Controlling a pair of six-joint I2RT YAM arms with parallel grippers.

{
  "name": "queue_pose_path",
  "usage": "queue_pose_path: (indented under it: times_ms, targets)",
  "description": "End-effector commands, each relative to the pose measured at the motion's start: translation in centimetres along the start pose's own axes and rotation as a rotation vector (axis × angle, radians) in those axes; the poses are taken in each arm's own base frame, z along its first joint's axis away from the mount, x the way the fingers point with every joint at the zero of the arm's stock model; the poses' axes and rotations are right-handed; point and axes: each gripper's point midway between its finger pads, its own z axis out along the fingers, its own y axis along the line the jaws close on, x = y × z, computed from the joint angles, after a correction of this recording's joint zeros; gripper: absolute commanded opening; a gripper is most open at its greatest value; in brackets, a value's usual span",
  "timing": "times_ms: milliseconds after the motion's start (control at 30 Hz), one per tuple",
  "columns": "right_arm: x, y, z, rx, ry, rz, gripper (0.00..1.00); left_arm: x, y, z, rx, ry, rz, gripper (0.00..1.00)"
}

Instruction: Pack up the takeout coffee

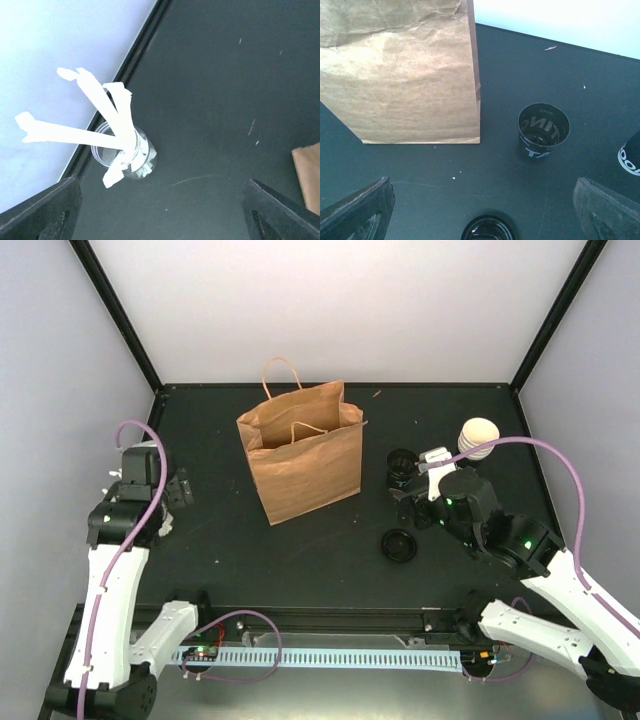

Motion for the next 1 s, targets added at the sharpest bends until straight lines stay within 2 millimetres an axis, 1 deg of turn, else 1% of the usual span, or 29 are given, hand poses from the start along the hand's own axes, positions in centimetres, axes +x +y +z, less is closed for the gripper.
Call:
queue_pose_path:
  times_ms: [0,67,133,233,400,467,533,600,700,867,967]
  targets:
    - [-0.6,0.6,-0.5,-0.044,-0.022,-0.008,1.00,0.7,-0.7,2.0,-0.008,0.061,0.090,0.86]
    - [-0.8,0.8,-0.7,-0.055,-0.027,-0.008,1.00,1.3,-0.2,3.1,-0.060,0.098,0.110,0.80]
    - [-1.0,1.0,-0.9,-0.071,-0.034,-0.008,1.00,1.4,0.3,3.6,-0.102,0.121,0.109,0.76]
    - [-1.0,1.3,-1.1,-0.090,-0.037,-0.008,1.00,1.1,1.4,4.2,-0.181,0.123,0.107,0.77]
    - [-0.9,1.6,-1.2,-0.113,-0.037,-0.010,1.00,0.3,3.0,4.1,-0.285,0.106,0.093,0.80]
    - [-0.9,1.7,-1.2,-0.116,-0.039,-0.009,1.00,0.4,3.0,4.4,-0.293,0.109,0.104,0.80]
    - [-0.9,1.8,-1.3,-0.124,-0.041,-0.009,1.00,1.0,3.0,4.8,-0.297,0.126,0.112,0.78]
    - [-1.0,1.8,-1.4,-0.128,-0.044,-0.009,1.00,1.6,3.1,5.3,-0.311,0.146,0.110,0.73]
    - [-1.0,2.0,-1.4,-0.137,-0.043,-0.009,1.00,1.7,3.2,5.7,-0.318,0.152,0.113,0.69]
    - [-0.9,2.1,-1.2,-0.141,-0.037,-0.011,1.00,2.2,2.6,6.9,-0.307,0.197,0.126,0.60]
    - [-0.9,2.1,-1.2,-0.141,-0.037,-0.013,1.00,2.5,2.4,7.3,-0.304,0.215,0.131,0.53]
